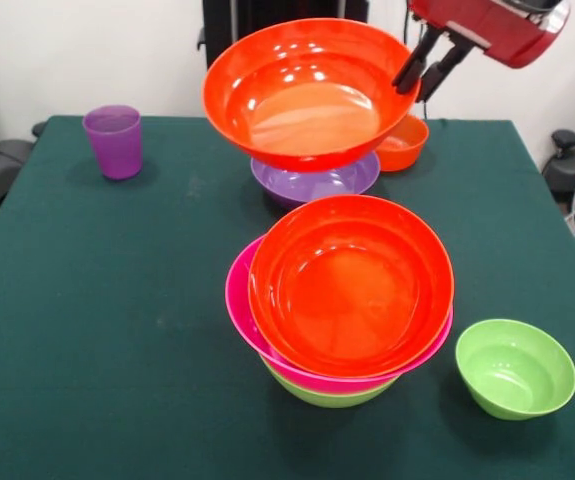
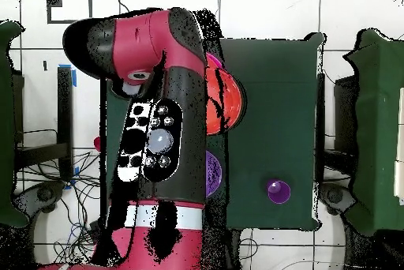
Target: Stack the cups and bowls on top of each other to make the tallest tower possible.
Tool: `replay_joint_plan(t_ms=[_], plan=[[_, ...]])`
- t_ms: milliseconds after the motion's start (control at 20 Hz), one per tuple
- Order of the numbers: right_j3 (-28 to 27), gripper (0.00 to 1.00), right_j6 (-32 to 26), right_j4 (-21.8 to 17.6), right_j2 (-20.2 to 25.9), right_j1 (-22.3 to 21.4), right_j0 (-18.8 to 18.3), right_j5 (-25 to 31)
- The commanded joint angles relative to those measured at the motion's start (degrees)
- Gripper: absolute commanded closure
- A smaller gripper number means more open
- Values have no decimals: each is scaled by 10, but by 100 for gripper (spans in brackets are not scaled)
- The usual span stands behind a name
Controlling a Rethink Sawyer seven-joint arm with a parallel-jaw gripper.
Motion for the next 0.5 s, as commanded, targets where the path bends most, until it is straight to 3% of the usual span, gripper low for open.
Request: replay_joint_plan(t_ms=[50,500], plan=[[25,100,-137,-46,65,21,-22,-52],[52,100,-132,-43,80,24,-32,-137]])
